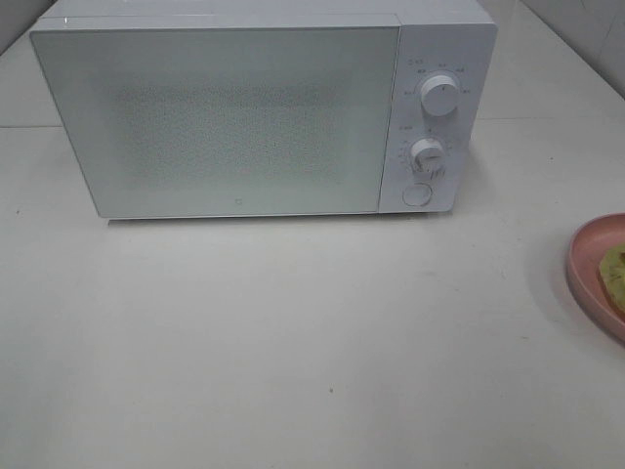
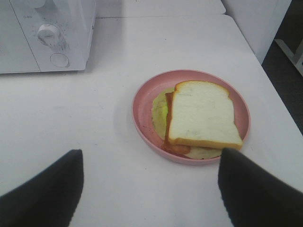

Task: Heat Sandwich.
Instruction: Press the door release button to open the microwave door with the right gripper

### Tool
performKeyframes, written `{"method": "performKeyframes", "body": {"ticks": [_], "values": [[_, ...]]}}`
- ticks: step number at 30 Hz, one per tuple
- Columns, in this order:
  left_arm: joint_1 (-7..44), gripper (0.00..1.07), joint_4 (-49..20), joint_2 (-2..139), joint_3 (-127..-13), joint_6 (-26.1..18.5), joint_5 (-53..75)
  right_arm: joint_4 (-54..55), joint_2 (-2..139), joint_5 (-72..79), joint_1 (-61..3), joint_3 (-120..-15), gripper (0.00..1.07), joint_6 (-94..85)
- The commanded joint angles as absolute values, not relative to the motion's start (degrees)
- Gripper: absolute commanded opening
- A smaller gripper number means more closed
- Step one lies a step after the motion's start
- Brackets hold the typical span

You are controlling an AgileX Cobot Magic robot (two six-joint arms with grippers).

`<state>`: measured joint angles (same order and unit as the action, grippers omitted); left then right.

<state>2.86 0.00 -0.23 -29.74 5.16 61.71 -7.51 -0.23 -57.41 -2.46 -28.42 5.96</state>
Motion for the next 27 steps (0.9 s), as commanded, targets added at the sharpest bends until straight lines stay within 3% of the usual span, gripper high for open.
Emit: {"method": "performKeyframes", "body": {"ticks": [1, 27], "values": [[2.75, 0.98, 0.0, -1.55, -29.74, 5.39, 61.42, -7.45, -1.83, -57.18, -2.18, -28.42, 0.75, 5.21], [2.75, 0.98, 0.0, -1.55, -29.74, 5.39, 61.42, -7.45, 0.17, -55.58, -2.18, -30.42, 0.75, 5.44]]}}
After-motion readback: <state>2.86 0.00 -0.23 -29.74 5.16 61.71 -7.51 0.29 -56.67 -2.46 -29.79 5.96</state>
